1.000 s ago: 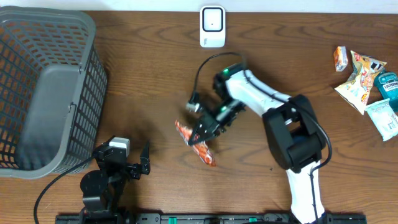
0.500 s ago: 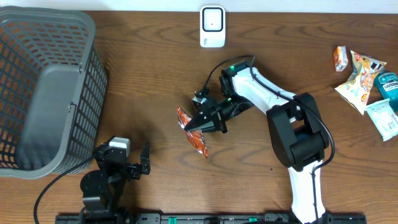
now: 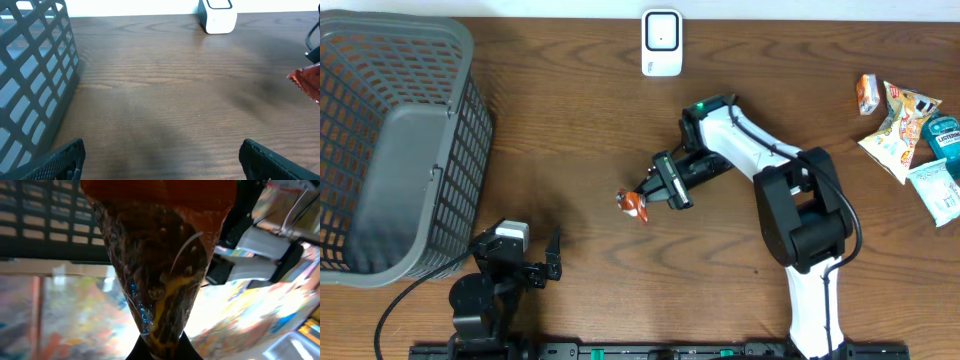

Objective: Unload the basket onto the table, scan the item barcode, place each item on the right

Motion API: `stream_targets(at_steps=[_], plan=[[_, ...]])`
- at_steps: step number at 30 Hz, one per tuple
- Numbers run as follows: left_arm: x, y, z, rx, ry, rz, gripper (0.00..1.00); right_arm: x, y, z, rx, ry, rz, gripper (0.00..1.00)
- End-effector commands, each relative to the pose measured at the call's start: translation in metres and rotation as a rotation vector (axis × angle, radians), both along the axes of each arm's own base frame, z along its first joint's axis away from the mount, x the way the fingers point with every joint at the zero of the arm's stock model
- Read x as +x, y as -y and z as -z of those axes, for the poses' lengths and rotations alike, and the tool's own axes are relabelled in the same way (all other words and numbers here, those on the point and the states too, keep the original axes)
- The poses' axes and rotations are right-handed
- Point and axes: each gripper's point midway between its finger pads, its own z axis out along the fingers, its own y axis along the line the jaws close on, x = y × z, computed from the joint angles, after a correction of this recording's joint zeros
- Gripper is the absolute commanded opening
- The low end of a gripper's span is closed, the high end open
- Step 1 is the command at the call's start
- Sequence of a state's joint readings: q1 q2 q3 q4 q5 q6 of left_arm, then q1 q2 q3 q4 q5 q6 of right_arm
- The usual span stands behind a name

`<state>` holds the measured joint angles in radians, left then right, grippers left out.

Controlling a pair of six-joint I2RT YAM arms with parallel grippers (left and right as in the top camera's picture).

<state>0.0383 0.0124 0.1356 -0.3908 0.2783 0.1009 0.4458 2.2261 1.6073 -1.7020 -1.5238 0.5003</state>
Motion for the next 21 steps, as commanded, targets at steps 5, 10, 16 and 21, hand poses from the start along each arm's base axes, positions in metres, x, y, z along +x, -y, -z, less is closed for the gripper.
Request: stream_targets(at_steps=[5,10,16,21], plan=[[-0.001,-0.001,0.011,-0.009,-0.034,-0.008,0.98,0.024,0.014,-0.011,0.033,0.004,0.088,0.01],[-0.001,-0.001,0.011,-0.009,-0.034,-0.008,0.98,0.036,0.026,-0.011,0.073,0.097,0.129,0.01],[-0.001,-0.001,0.011,-0.009,-0.034,-0.008,0.98,0.046,0.044,-0.011,0.093,0.229,0.151,0.01],[-0.001,-0.001,0.011,-0.009,-0.034,-0.008,0.98,0.047,0.06,-0.028,0.09,0.34,0.154,0.01]])
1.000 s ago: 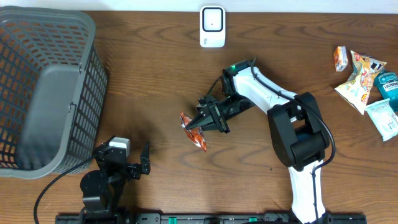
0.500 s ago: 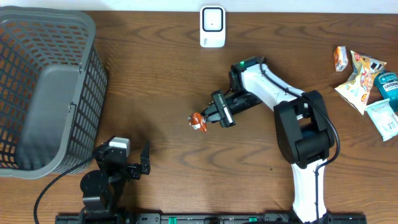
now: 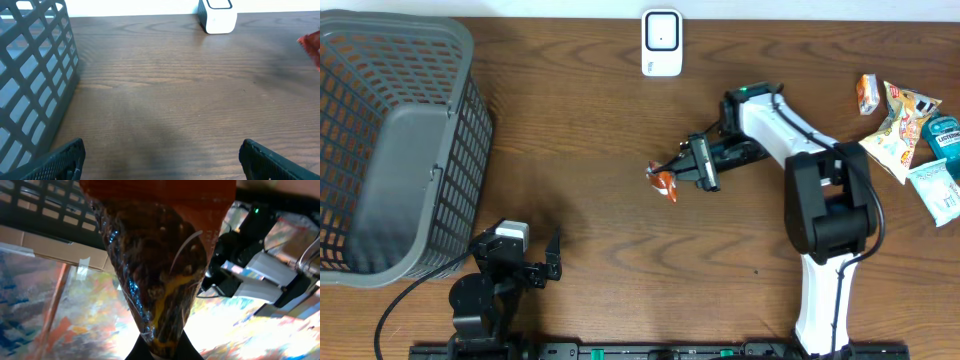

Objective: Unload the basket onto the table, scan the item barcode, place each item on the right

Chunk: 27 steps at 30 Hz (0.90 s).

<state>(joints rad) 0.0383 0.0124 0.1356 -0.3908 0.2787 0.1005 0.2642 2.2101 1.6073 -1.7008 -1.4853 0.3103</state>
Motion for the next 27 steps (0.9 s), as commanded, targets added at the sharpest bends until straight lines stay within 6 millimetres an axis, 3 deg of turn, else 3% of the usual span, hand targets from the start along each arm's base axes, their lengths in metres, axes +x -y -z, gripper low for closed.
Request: stream_targets(at_steps=[1,6,12,17,20,27], plan=[[-0.001,-0.001,0.011,-0.008,-0.034,-0.009,0.98,0.001,0.012,-0.036,0.032,0.167,0.02,0.01],[-0.001,-0.001,0.011,-0.008,-0.034,-0.009,0.98,-0.002,0.041,-0.067,-0.013,0.303,0.051,0.01],[-0.001,-0.001,0.011,-0.008,-0.034,-0.009,0.98,-0.002,0.087,-0.089,-0.114,0.45,0.125,0.01],[-0.001,-0.001,0.011,-0.008,-0.034,-0.009,0.98,-0.001,0.11,-0.105,-0.142,0.506,0.197,0.01],[-0.001,-0.001,0.011,-0.008,-0.034,-0.009,0.98,-0.004,0.117,-0.1,-0.196,0.523,0.183,0.01],[-0.001,-0.001,0.011,-0.008,-0.034,-0.008,0.98,-0.009,0.135,-0.065,-0.399,0.56,0.07,0.01]])
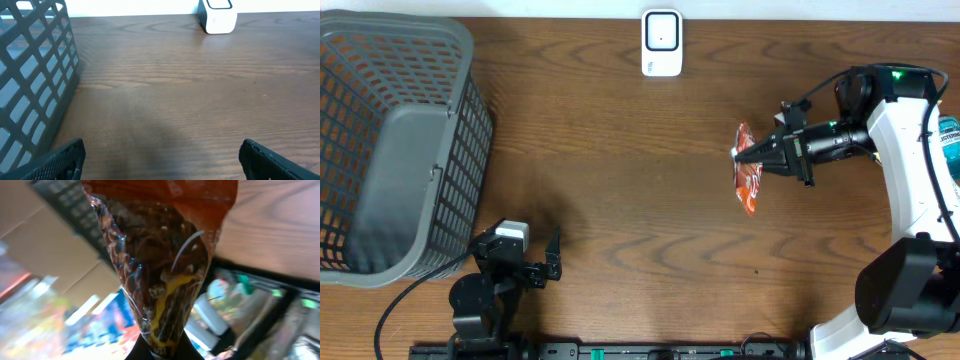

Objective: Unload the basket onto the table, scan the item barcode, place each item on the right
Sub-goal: 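Raise the chocolate bar up in front of the white scanner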

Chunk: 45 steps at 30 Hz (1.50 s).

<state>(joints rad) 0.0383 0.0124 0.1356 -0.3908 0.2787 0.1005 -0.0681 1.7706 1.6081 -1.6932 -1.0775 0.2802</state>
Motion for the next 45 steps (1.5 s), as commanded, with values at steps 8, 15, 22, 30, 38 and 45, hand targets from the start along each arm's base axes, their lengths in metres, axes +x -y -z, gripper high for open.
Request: stream_targets(at_steps=[8,15,22,30,38,45], plan=[[-0.001,-0.001,0.011,-0.008,-0.034,-0.009,0.98,0.086,0.027,0.036,-0.35,0.264,0.172,0.01],[-0.001,-0.001,0.011,-0.008,-0.034,-0.009,0.98,0.162,-0.009,0.02,-0.51,0.535,0.366,0.01],[-0.001,-0.001,0.011,-0.008,-0.034,-0.009,0.98,0.226,-0.041,0.012,-0.635,0.785,0.565,0.01],[-0.001,-0.001,0.011,-0.008,-0.034,-0.009,0.98,0.307,-0.054,0.048,-0.567,0.799,0.711,0.01],[-0.001,-0.001,0.011,-0.008,-0.034,-0.009,0.98,0.378,-0.069,0.055,-0.545,0.816,0.791,0.01],[-0.001,-0.001,0.011,-0.008,-0.034,-0.009,0.98,0.403,-0.075,0.091,-0.506,0.753,0.846,0.01]])
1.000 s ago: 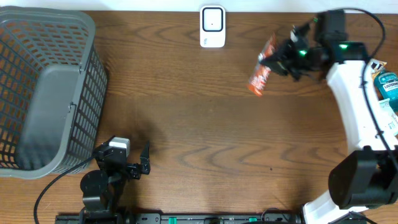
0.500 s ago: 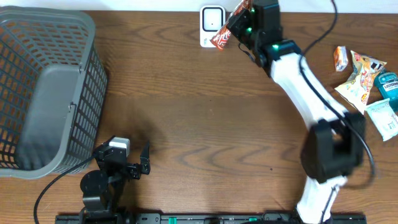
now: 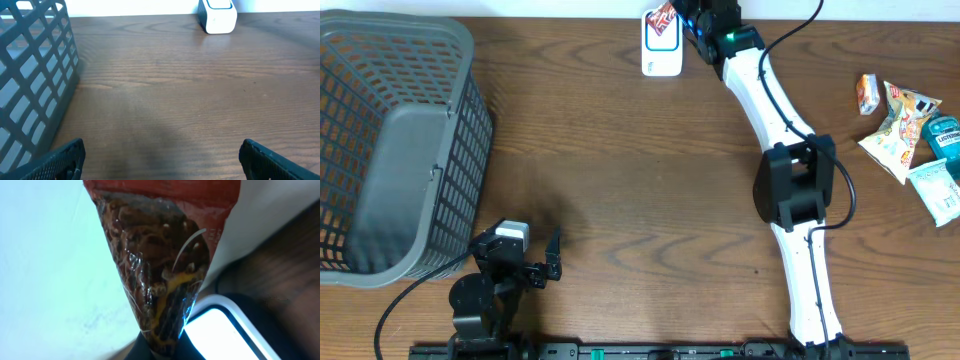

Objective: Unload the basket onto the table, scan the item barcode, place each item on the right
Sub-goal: 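Raise the chocolate bar up in front of the white scanner, then carry the chocolate bar to the right edge and release it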

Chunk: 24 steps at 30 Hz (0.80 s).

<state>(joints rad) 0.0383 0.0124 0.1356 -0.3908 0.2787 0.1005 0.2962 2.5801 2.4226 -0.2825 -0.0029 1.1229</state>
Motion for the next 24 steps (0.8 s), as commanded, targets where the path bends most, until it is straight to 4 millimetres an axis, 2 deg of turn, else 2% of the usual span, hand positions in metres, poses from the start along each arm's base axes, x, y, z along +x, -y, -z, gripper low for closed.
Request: stream_targets(at_steps=[1,3,7,10,13,17,19,21,24], plan=[[-0.001,-0.001,0.011,-0.008,-0.034,-0.008,0.98,0.008,0.003,0.026,0.06,-0.042,0.058,0.01],[-0.001,-0.001,0.011,-0.008,-0.034,-0.008,0.98,0.008,0.002,0.038,0.055,-0.057,0.058,0.01],[-0.001,-0.001,0.011,-0.008,-0.034,-0.009,0.98,0.009,0.004,0.041,-0.005,-0.039,0.071,0.01],[-0.001,-0.001,0.011,-0.008,-0.034,-0.009,0.98,0.012,0.004,0.028,-0.041,-0.006,0.043,0.01],[-0.001,-0.001,0.011,-0.008,-0.034,-0.009,0.98,0.01,0.017,0.006,-0.124,-0.003,0.023,0.01],[-0.001,-0.001,0.011,-0.008,-0.034,-0.009,0.98,-0.006,0.052,-0.027,-0.286,-0.047,0.015,0.01],[-0.001,-0.001,0.011,-0.008,-0.034,-0.009,0.98,-0.019,0.081,-0.036,-0.367,-0.105,0.043,0.01],[-0.001,-0.001,0.011,-0.008,-0.034,-0.009,0.98,-0.033,0.109,-0.037,-0.439,-0.176,0.044,0.01],[-0.001,-0.001,0.011,-0.008,-0.034,-0.009,0.98,-0.056,0.157,-0.018,-0.589,-0.314,0.004,0.01]])
